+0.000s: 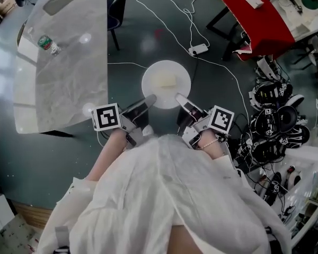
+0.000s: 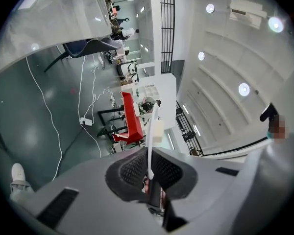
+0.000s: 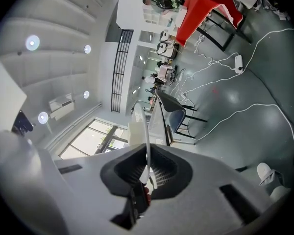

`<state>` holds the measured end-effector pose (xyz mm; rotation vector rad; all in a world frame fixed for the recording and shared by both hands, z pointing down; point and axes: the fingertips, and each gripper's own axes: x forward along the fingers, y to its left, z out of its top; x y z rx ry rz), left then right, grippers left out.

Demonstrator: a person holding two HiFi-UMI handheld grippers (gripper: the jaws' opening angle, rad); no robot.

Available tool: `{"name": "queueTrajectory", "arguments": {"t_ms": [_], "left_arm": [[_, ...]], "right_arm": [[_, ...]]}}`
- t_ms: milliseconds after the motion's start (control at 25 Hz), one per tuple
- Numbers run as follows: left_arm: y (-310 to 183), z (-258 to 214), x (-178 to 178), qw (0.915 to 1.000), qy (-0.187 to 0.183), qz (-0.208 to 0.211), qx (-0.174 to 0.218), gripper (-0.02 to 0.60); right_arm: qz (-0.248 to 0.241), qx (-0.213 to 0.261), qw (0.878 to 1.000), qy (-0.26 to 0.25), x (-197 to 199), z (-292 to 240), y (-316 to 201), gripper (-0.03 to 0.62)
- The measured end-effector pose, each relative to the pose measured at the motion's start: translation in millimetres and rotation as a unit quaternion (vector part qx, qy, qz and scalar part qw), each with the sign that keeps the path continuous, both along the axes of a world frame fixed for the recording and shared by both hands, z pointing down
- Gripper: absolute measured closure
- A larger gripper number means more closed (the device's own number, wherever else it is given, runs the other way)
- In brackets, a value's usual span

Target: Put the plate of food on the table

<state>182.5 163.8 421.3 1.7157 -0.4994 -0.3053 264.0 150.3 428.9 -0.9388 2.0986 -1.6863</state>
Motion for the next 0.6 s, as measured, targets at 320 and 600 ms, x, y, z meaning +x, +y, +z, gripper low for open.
{"name": "queueTrajectory", "arguments": {"t_ms": [320,600], "left_arm": [[-22.1,4.2,4.8,0.9998,-0.003,0.007,0.017,0.555],[-24.7,11.0,-5.1,0.9999,-0.010,-0.006,-0.002,0.555]], "right_arm": [[0.000,-0.013,1.000,-0.002,0.7,8.4,-21.1,0.583],[-0.015,-0.023,1.000,0.004,-5.1,11.6,-25.3,0.583]]}}
